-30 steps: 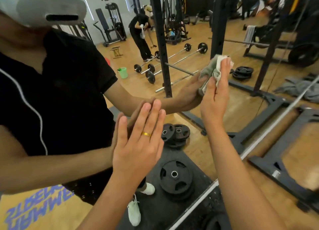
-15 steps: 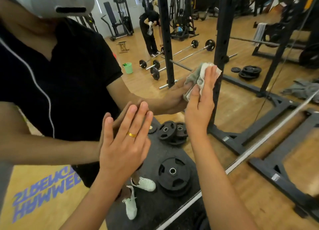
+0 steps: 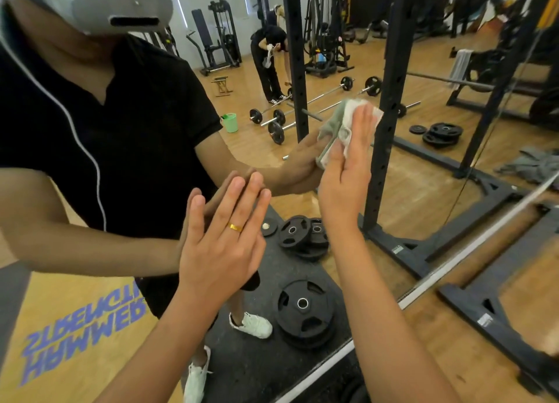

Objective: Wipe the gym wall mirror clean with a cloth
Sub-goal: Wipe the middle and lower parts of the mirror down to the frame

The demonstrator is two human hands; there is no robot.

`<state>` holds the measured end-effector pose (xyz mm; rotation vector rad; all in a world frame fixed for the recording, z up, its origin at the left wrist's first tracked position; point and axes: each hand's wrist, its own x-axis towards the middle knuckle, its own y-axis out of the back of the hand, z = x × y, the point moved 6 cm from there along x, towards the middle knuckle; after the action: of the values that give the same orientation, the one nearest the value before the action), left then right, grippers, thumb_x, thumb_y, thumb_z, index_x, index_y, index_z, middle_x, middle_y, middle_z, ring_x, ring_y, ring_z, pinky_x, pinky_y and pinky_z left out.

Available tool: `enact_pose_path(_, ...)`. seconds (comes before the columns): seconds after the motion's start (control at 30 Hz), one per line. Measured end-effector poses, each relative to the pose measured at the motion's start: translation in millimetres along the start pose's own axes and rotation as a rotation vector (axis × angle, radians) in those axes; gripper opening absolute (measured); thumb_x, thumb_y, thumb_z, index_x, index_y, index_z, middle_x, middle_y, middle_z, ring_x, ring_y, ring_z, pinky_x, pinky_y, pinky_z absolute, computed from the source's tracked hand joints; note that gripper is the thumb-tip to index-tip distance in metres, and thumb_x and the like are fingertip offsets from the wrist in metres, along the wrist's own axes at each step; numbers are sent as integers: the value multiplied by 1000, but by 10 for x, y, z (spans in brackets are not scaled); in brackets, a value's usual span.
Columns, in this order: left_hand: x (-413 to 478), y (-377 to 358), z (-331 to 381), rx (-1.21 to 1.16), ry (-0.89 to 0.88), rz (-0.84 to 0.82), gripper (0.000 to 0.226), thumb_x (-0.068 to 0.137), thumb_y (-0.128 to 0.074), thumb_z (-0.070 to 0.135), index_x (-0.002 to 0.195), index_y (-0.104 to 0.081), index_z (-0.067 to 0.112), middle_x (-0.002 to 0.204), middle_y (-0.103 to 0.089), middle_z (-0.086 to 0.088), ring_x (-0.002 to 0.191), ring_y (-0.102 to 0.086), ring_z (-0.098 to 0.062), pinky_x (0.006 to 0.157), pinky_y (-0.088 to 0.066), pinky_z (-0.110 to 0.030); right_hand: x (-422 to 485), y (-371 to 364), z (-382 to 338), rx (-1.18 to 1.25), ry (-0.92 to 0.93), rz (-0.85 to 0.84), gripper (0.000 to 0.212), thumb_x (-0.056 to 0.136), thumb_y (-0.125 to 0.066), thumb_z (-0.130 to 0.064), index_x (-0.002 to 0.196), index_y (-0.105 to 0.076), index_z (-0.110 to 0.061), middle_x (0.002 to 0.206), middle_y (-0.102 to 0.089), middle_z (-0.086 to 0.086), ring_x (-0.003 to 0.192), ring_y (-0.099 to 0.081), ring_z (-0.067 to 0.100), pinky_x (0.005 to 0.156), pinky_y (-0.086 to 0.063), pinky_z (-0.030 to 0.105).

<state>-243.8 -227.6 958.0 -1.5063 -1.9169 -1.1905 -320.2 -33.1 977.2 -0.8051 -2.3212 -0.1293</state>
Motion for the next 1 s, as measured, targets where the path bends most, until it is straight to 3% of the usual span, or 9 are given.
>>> enact_pose_path(0.17,45,5,-6,-3,-14,-22,62,102,-50,28,160,-36,11,168,-27,-11,157,-17,-27,127,-6,-57,-1034,-219,130,6,34,-194,61,109,-38,-2,162,-14,-22,171,-11,-4,160,-2,26,129,-14,54)
enact_pose_path(0.23,57,53,-31,-77,-15,-32,63,101,-50,26,160,-36,9,168,-27,-12,157,-20,-27,128,-4,-55,-1045,-218,160,2,55,-201,60,109,-37,-6,160,-14,-26,171,-11,-4,160,-2,26,128,-14,54)
enact_pose_path(0.33,-10,235,-190,-251,-17,-28,63,97,-55,20,156,-40,5,165,-32,-13,157,-19,-27,128,-4,-51,-554,-145,50,0,61,-108,58,106,-39,-8,159,-17,-21,168,-13,-6,159,-2,19,130,-16,46)
enact_pose_path(0.43,-253,403,-463,-241,4,-8,59,97,-57,18,153,-45,4,163,-37,-12,158,-19,-26,127,-8,-52,-182,-71,-26,2,36,-5,57,107,-40,-7,161,-24,-11,166,-14,-9,159,-3,19,129,-20,45)
enact_pose_path(0.5,-401,362,-619,-194,15,-60,63,97,-57,18,157,-40,7,166,-34,-10,158,-22,-27,123,-19,-59,-264,-92,-18,-4,21,38,56,107,-40,-7,161,-25,-8,166,-15,-8,158,-3,14,130,-17,42)
enact_pose_path(0.6,-490,252,-620,-101,-65,-113,69,96,-56,20,161,-34,11,169,-27,-8,157,-24,-27,122,-21,-57,-888,-206,132,3,-32,16,57,107,-43,0,160,-26,-8,169,-16,-6,159,-7,18,129,-15,32)
enact_pose_path(0.73,-543,275,-590,-46,-85,-16,62,94,-60,18,153,-47,6,166,-35,-11,154,-32,-28,123,-22,-55,-1711,-385,237,-58,-20,-108,59,103,-47,2,158,-26,-6,171,-14,-12,159,-9,26,128,-21,43)
enact_pose_path(0.9,-530,249,-606,-16,-79,-12,61,95,-59,19,153,-47,6,164,-38,-10,153,-34,-28,124,-20,-53,-882,-320,1,-6,-57,40,57,106,-44,-1,159,-24,-10,167,-18,-1,159,-8,21,128,-16,29)
enact_pose_path(1.0,-550,257,-589,-5,-68,-11,60,94,-60,18,152,-49,6,162,-41,-10,152,-35,-28,125,-17,-52,-829,-344,-44,-18,-60,96,55,107,-42,1,159,-26,-3,169,-22,11,159,-11,29,130,-16,38)
